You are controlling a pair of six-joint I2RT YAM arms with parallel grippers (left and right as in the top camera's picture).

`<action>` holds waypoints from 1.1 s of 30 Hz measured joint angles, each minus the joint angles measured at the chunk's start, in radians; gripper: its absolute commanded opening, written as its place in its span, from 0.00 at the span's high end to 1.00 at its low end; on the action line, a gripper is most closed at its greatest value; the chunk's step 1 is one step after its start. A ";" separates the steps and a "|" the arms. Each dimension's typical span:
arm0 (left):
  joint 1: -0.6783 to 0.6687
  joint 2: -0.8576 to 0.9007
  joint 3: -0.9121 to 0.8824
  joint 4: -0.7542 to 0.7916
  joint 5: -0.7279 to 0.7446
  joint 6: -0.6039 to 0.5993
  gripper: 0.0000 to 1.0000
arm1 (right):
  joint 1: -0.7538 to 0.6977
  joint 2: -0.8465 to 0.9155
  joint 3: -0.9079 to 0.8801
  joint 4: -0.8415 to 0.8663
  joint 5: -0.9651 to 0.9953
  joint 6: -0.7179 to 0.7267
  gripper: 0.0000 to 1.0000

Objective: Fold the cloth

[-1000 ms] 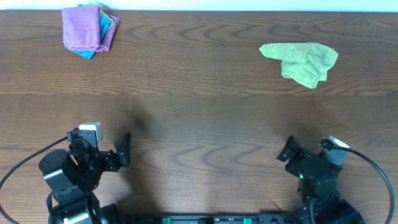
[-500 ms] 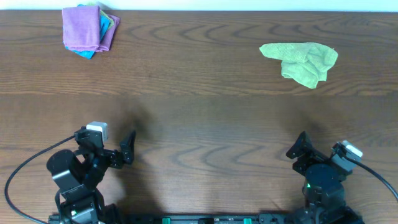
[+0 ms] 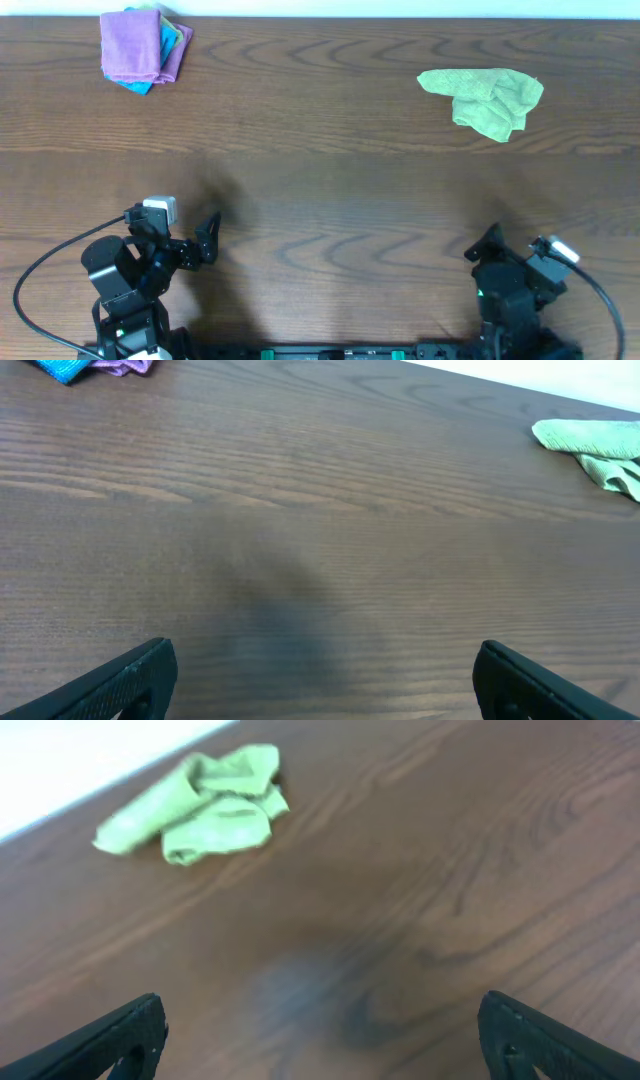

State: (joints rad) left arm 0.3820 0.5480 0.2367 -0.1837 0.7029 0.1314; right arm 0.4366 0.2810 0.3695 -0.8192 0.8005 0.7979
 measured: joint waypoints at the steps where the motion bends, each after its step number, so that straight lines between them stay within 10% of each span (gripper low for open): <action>1: 0.000 0.000 0.000 0.000 0.000 0.000 0.04 | 0.000 0.000 -0.024 -0.001 -0.004 0.000 0.01; 33: 0.000 0.000 0.000 -0.029 0.000 0.000 0.04 | 0.000 0.005 -0.063 0.037 -0.211 0.006 0.01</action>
State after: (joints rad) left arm 0.3820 0.5480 0.2367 -0.2123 0.7029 0.1310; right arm 0.4366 0.2859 0.3069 -0.7822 0.5896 0.8043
